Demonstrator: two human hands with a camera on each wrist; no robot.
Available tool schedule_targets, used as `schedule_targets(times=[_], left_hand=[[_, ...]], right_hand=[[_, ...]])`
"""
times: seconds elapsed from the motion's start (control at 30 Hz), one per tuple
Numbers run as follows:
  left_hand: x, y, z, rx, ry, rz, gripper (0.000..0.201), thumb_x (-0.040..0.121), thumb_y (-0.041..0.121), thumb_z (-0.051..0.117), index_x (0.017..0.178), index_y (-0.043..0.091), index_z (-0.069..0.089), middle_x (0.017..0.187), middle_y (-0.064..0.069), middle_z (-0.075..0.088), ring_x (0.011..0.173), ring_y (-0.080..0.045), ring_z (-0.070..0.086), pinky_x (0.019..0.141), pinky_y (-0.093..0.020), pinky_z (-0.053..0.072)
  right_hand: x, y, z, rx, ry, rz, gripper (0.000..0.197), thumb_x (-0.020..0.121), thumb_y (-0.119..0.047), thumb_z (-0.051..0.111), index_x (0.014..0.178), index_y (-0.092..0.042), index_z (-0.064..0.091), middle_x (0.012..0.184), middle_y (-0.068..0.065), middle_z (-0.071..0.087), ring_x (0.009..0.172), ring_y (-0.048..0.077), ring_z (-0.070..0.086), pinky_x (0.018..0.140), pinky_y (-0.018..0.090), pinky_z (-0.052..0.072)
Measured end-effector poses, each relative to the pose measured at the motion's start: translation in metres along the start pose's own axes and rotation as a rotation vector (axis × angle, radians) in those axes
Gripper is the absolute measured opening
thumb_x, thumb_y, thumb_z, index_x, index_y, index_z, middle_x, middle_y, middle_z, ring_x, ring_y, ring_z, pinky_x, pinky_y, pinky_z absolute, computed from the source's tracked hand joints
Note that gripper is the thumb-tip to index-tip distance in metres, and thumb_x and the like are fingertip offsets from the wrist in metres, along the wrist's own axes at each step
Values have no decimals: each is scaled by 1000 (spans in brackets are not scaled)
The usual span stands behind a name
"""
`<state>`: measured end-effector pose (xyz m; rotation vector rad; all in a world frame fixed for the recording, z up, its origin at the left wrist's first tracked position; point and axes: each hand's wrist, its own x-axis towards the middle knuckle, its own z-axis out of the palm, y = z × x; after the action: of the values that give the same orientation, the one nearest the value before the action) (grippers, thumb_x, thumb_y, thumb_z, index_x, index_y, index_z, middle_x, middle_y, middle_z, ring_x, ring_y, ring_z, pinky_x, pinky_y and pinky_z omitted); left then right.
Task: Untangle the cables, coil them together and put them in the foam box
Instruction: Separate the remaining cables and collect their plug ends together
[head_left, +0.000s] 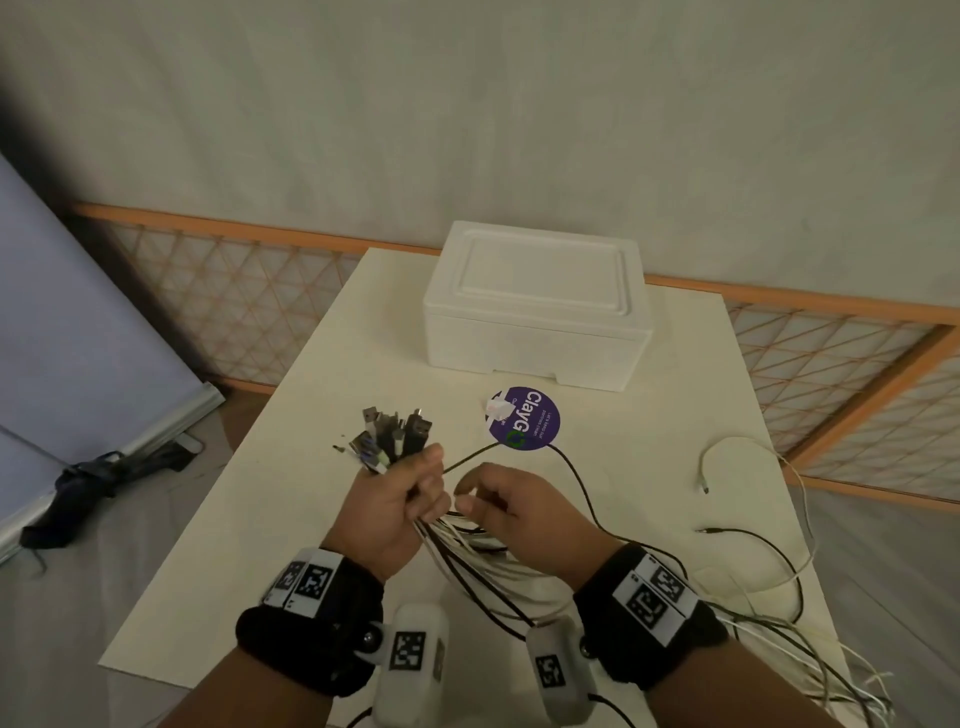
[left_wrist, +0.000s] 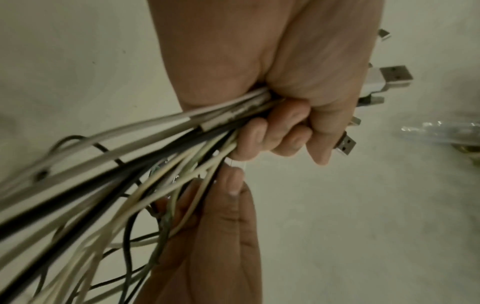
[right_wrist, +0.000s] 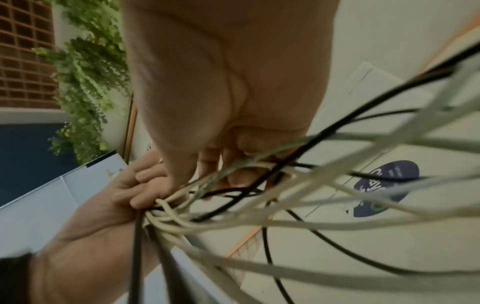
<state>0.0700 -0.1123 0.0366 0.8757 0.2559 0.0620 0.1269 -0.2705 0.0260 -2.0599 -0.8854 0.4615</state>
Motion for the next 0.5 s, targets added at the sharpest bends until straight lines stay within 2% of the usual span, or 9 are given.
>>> schedule_targets(times=[0.07, 0.13, 0.23, 0.27, 0.33, 0.37, 0.4, 0.43, 0.5], left_hand=[[-2, 2, -3, -26, -72, -42, 46, 49, 33, 93, 50, 15, 50, 46, 4, 39, 31, -3, 27, 37, -19, 32], [-6, 1, 0, -13, -134, -80, 46, 50, 35, 93, 51, 14, 53, 44, 4, 41, 29, -2, 28, 38, -17, 30], [-8, 0, 3, 34, -186, -77, 47, 56, 37, 90, 55, 7, 54, 45, 1, 42, 29, -3, 27, 39, -17, 29], [-8, 0, 4, 43, -173, -67, 46, 59, 35, 88, 59, 4, 55, 46, -1, 43, 30, -3, 27, 39, -18, 29], [-4, 2, 3, 64, -118, -38, 29, 67, 27, 80, 65, 4, 61, 54, -4, 44, 33, -5, 30, 40, -19, 32], [-2, 3, 3, 93, -75, -19, 16, 72, 21, 75, 66, 9, 66, 62, -6, 46, 36, -5, 32, 41, -20, 34], [1, 3, 2, 141, -15, 7, 11, 77, 13, 71, 67, 15, 68, 71, -8, 48, 39, -6, 35, 44, -21, 35], [3, 2, 0, 196, 43, 29, 18, 80, 6, 69, 68, 18, 67, 77, -9, 50, 42, -7, 37, 46, -22, 36], [7, 0, -3, 237, 142, 54, 21, 83, -1, 66, 73, 15, 59, 79, -6, 52, 45, -8, 38, 47, -23, 37]], right_hand=[[4, -9, 1, 46, 40, 18, 32, 95, -32, 52, 126, -25, 49, 73, -13, 54, 68, 3, 53, 66, 20, 42], [10, -16, 1, 18, -6, -1, 39, 95, -22, 51, 132, -25, 43, 81, -6, 63, 72, 9, 58, 69, 26, 45], [17, -19, 2, -191, -104, -37, 20, 87, -9, 48, 105, -9, 58, 89, 13, 66, 79, 27, 61, 69, 34, 45], [18, -19, 3, -240, -92, -44, 18, 86, -11, 48, 97, -7, 60, 87, 15, 64, 78, 29, 60, 68, 36, 45], [17, -17, 3, -340, -7, -75, 28, 85, -27, 44, 90, -8, 64, 81, 12, 58, 73, 28, 56, 64, 37, 43], [16, -13, 3, -400, 50, -87, 36, 85, -36, 40, 88, -11, 66, 80, 9, 56, 73, 27, 54, 64, 36, 43], [17, -9, 3, -425, 101, -94, 39, 86, -42, 40, 88, -13, 67, 81, 6, 56, 75, 26, 53, 67, 36, 43], [17, -9, 0, -413, 124, -81, 37, 89, -42, 43, 89, -14, 67, 84, 4, 57, 78, 23, 53, 70, 36, 43], [13, -12, -8, -354, 104, 0, 26, 94, -36, 48, 94, -15, 64, 86, 1, 61, 78, 16, 51, 72, 32, 42]])
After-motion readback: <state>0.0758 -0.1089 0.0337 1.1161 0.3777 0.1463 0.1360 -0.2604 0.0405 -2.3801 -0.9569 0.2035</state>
